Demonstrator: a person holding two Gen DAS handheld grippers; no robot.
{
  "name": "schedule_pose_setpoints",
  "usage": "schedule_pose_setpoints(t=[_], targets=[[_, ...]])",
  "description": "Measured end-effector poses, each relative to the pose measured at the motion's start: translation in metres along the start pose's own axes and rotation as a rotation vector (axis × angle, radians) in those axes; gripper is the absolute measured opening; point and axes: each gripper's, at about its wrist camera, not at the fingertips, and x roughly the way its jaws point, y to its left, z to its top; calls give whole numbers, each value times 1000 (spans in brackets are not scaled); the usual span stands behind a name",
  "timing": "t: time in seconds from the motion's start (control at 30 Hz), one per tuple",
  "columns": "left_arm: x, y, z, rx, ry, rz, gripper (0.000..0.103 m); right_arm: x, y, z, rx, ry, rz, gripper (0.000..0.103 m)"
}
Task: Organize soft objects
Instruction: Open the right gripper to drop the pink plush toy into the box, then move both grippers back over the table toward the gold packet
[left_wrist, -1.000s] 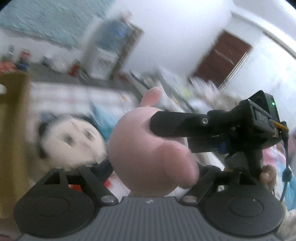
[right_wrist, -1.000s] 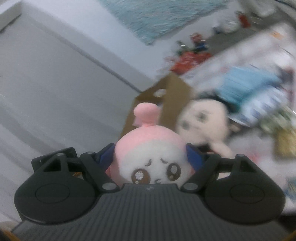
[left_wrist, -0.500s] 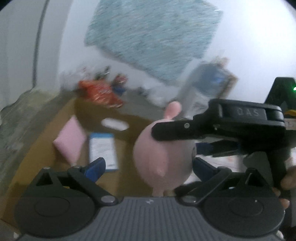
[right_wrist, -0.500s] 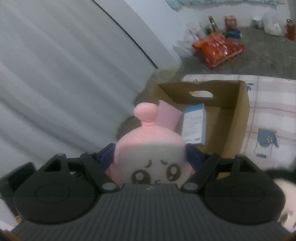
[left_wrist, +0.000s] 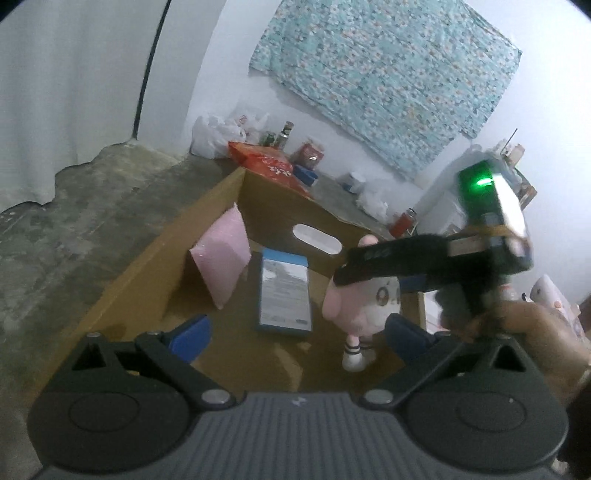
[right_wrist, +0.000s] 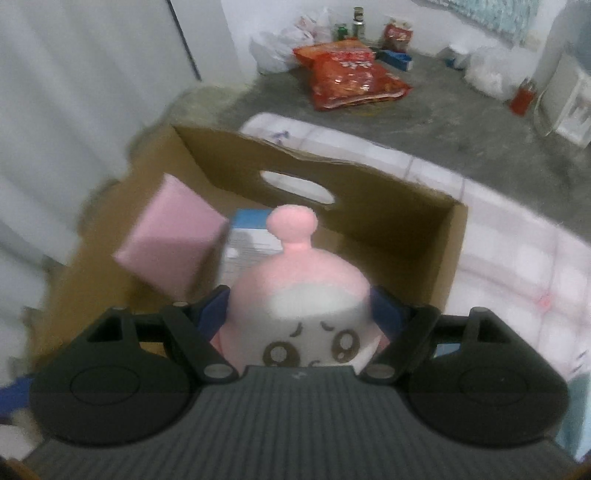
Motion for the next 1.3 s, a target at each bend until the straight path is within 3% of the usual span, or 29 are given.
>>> schedule_pose_setpoints(t=[0.27, 0.5, 0.63, 0.8, 1.03, 1.17, 1.3], targets=[[-8, 8, -2, 0, -17, 14, 101, 61, 21, 9, -61, 28, -187, 86], [-11, 12, 1, 9, -34, 15, 101, 52, 30, 7, -99, -1, -255, 89], [-17, 11, 2, 13, -48, 12, 101, 28, 21, 3, -80, -30, -237, 90], [-33, 0, -1, 37, -65, 3, 101, -18, 4, -14, -17, -73, -153, 90], [-66, -23, -12, 111, -92, -29, 101, -135, -43, -81, 119, -240, 88, 90], [-84, -46, -32, 186, -85, -88, 101, -209, -85, -154, 184, -370, 177, 91], [-91, -74, -60, 290, -44, -162, 101, -264, -136, -239, 265, -461, 184, 91]])
